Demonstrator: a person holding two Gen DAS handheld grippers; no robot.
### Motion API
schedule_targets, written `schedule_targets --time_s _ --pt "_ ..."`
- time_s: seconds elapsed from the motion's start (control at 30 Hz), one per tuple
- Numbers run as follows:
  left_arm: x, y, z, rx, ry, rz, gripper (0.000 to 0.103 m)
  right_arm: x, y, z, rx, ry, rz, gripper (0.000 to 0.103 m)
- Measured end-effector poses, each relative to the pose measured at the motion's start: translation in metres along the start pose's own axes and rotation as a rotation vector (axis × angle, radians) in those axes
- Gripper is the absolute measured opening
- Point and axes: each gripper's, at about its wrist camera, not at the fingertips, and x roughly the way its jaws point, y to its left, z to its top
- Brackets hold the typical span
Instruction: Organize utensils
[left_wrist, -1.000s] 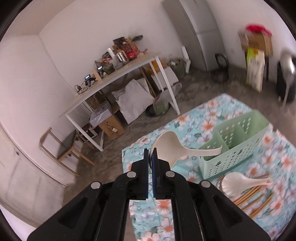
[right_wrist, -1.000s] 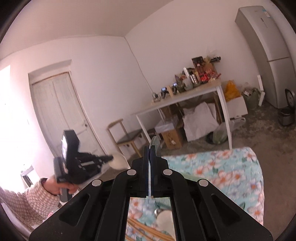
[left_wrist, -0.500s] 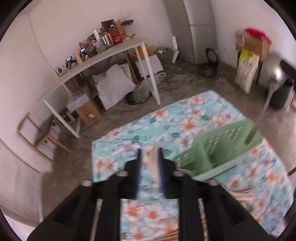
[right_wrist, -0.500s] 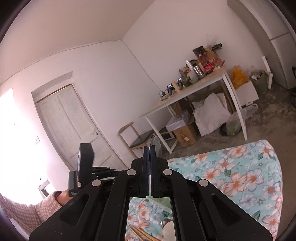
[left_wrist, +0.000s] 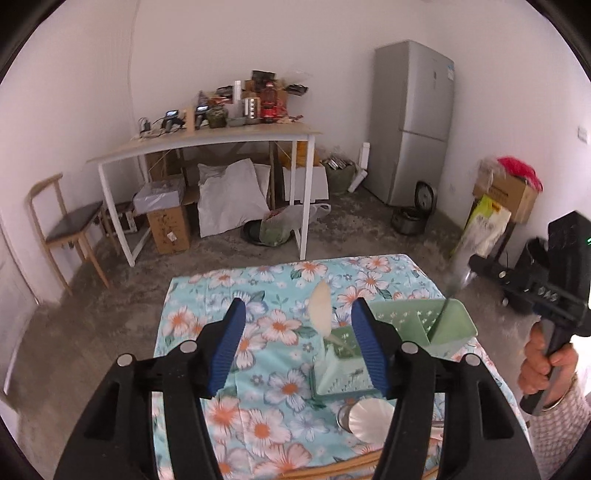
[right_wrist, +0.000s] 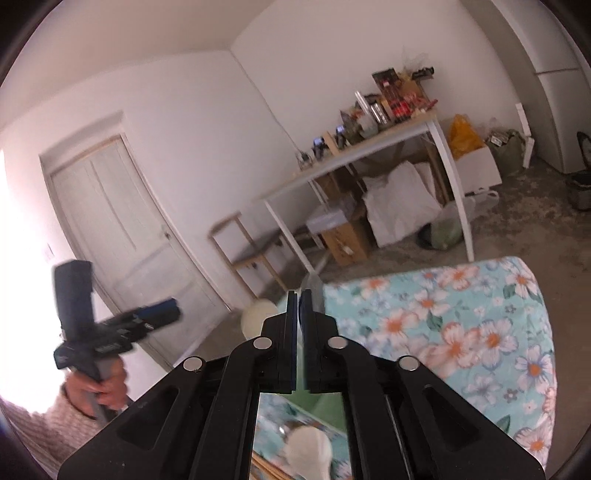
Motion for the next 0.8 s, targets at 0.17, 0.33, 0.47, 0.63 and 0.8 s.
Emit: schedule_targets --time_s 0.17,0.33,0.47,0.63,0.8 --pt "-0.011 0.009 -0.029 -0.064 0.011 -0.029 0.058 -0.020 0.014 0.000 -0.055 -0.042 -0.057 0.033" --pt "-0.014 0.012 -0.051 -0.119 0.033 -0.065 0.058 -0.046 0.020 -0.002 -0.044 -0.079 -0.092 0.035" --pt "-0.015 0.010 -0.065 -0.139 0.041 -0.086 0.058 -0.067 0.022 -0.015 -0.023 -0.089 -0.114 0.039" --pt "-0.008 0.005 -0.083 -0.168 0.067 -0.119 0.058 -0.082 0.026 -0.050 0.024 -0.044 -0.138 0.045" --pt "0.009 0.002 -0.100 -0.202 0.109 -0.163 0.056 -0.070 0.024 -0.087 0.088 0.050 -0.178 0.046"
